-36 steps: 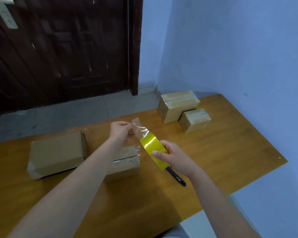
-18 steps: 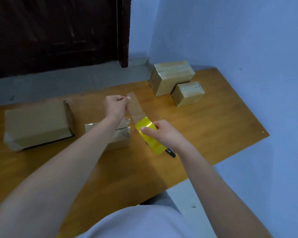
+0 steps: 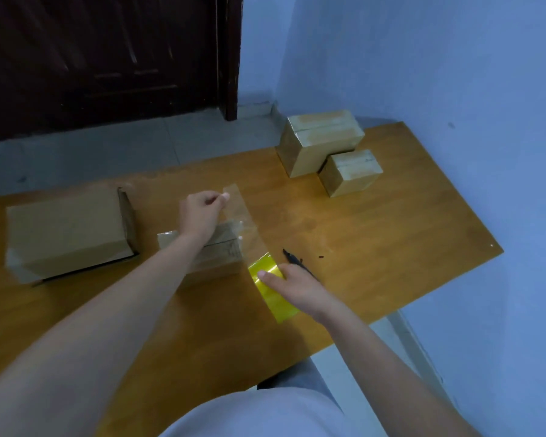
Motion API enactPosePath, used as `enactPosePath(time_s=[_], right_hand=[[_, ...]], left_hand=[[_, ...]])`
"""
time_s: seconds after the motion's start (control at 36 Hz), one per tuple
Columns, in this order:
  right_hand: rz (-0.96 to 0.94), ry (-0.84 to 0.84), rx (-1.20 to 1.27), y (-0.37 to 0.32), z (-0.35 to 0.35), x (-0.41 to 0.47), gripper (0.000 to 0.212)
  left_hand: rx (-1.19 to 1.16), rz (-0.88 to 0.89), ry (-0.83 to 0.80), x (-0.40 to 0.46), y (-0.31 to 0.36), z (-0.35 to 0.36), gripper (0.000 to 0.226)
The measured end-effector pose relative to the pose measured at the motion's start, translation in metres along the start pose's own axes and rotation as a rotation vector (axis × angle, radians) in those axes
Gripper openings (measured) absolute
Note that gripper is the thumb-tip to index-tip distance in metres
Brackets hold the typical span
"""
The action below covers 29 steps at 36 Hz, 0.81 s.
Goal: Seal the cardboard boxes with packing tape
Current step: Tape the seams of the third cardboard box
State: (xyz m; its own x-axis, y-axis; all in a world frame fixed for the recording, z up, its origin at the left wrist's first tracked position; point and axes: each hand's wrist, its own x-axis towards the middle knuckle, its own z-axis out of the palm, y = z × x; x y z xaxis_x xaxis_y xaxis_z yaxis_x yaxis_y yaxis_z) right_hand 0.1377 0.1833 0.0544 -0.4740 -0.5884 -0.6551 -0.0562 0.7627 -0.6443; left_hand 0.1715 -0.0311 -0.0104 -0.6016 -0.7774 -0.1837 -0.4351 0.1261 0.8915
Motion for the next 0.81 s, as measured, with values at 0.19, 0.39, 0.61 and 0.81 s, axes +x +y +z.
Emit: enactPosePath(time_s=[0.19, 0.39, 0.61, 0.81], right_hand=[[0.093, -0.029, 0.238, 0.010, 0.040, 0.012, 0.052], [0.080, -0.009, 0.285, 0.023, 0.049, 0.025, 0.017], [0.048, 0.010, 0.314, 0.027, 0.045, 0.030, 0.012], [0.058, -0.001, 0.302, 0.029, 0.047, 0.028, 0.022]], left_hand=[[0.149, 0.011, 0.047, 0.000, -0.014, 0.010, 0.030], [0.319, 0.029, 0.067, -0.002, -0.018, 0.013, 0.033], [0.354, -0.039, 0.076, 0.001, -0.017, 0.015, 0.032], [0.396, -0.018, 0.037, -0.001, -0.019, 0.015, 0.033]])
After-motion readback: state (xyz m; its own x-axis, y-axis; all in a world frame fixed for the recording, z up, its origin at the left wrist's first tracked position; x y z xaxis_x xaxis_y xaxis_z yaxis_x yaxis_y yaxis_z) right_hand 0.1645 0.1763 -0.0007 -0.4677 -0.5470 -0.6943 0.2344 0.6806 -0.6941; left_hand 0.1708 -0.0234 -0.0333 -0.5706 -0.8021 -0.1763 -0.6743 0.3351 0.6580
